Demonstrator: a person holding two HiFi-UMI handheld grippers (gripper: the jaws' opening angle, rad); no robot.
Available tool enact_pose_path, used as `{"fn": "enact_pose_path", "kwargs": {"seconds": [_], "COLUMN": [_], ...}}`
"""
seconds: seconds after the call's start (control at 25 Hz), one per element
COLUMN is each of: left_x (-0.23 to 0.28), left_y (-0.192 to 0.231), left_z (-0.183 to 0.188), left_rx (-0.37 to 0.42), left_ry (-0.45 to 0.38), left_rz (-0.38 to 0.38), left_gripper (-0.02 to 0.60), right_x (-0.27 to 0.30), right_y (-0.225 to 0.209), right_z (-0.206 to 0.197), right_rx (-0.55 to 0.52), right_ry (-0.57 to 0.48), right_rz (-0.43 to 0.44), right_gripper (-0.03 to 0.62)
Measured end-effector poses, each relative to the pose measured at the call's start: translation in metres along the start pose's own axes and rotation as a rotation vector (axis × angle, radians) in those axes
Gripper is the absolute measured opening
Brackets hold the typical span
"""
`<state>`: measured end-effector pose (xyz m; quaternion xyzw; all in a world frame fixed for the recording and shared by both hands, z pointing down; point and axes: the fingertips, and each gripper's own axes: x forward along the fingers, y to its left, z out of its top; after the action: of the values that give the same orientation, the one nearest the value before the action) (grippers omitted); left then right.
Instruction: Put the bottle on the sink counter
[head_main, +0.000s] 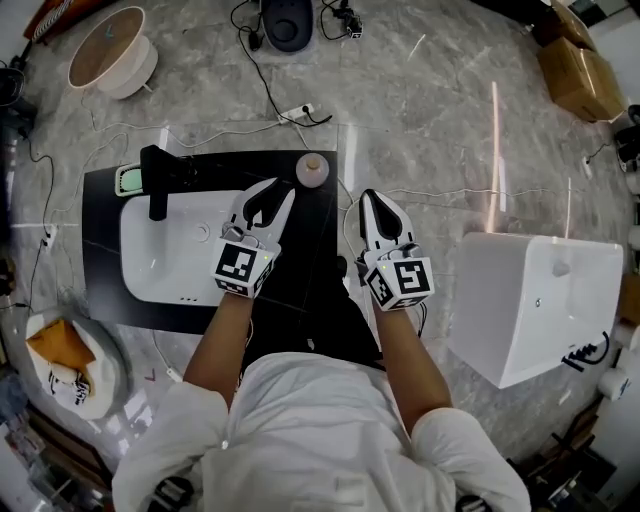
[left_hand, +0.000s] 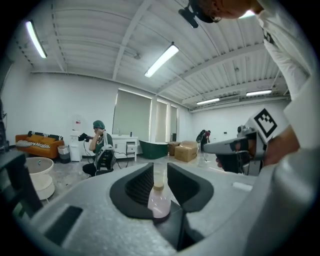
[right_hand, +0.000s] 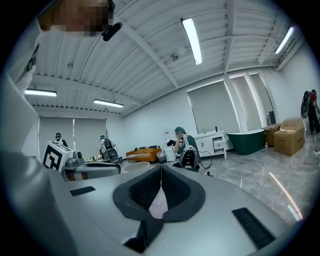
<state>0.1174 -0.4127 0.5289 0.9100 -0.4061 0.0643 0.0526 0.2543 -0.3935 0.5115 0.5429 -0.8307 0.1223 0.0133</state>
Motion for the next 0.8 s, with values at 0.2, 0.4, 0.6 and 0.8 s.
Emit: {"fn": "enact_pose_path", "kwargs": {"seconds": [0.2, 0.4, 0.6, 0.8], "left_x": [-0.069, -0.134, -0.192, -0.227], "left_y": [0.008, 0.016, 0.002, -0.008], "left_z": [0.044, 0.065, 0.067, 0.067], "left_rx": [-0.037, -0.042, -0.047, -0.053], "left_ry": [-0.084, -0.127, -0.130, -0.129], "left_rz": [0.009, 0.002, -0.037, -0.072], "left_gripper": [0.061, 0.032, 0.018, 0.017], "right_x": [-0.026, -0.053, -0.089, -0.110], "right_y": [0.046, 0.098, 0.152, 0.190], "right_z": [0.031, 0.052, 0.057, 0.057], "right_rx": [-0.035, -0.068, -0.088, -0.088], "right_ry": [-0.050, -0.099, -0.116, -0.119], "right_rz": [-0.037, -0.058, -0.054, -0.039], "right_gripper": [0.015, 0.015, 0.015, 0.015]}}
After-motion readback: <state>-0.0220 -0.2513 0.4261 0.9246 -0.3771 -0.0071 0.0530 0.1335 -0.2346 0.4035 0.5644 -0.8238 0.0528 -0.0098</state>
